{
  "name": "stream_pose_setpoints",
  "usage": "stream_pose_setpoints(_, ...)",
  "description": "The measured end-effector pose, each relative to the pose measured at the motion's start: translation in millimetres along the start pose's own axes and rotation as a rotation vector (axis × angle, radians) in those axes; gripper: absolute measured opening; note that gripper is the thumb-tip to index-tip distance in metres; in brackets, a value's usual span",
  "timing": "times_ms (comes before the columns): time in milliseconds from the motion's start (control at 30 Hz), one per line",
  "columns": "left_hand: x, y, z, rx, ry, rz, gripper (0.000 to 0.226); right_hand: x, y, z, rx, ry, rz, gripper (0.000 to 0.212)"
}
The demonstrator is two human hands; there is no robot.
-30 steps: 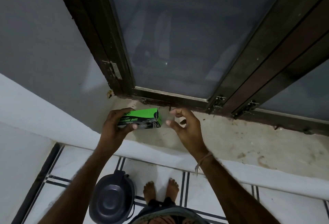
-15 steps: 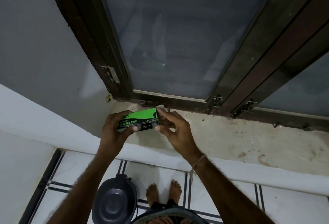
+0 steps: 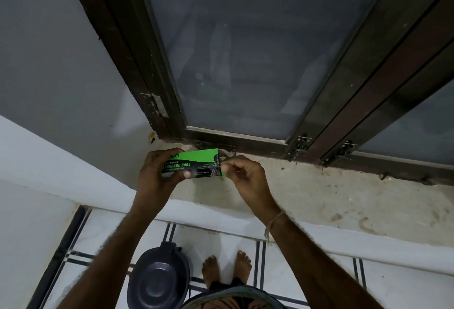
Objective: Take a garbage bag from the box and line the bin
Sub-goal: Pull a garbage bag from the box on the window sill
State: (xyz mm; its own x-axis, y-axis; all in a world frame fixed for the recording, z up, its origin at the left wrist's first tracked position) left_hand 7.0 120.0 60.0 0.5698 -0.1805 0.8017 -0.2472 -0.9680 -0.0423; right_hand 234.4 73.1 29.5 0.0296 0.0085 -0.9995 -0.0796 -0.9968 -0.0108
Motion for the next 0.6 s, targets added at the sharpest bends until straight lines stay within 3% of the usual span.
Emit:
stream_pose_setpoints(100,8.5,-4.9,-0.6,-0.011,-0.050,0.043,0.055,6.0,-2.0,-0.8,0.010,-0.071,0.063,0.027)
stream_pose_setpoints(267,15.0,-10.8,-3.0,-0.011,-0.070,0.079,0.054,7.8,1.8,-3.7,0.049,-0.218,0.075,0.021)
stream_pose_setpoints(433,17.6,-12.7,1.0,-0.032,-0.049,0.080,0.049,1.4,-2.2,2.0,-0.008,-0.184,0.075,0.037)
stream_pose_setpoints(600,20.9,-13.4,3.5,-0.026,-0.023,0.088,0.052,-4.3,-4.2,0.0,0.041,-0.136,0.051,0.050)
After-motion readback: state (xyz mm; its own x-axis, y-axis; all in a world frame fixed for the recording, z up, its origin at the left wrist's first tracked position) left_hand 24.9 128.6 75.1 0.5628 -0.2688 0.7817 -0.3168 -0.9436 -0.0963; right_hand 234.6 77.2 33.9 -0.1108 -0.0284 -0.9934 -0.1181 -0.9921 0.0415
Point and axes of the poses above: each hand's wrist, its own y-axis away from the middle knuckle, its own z-axis out of the palm, x = y × z, the point moved 9 cm from there along -y, towards the middle knuckle, and after that the axes turned 5 degrees about -x, right-handed, at the moved point
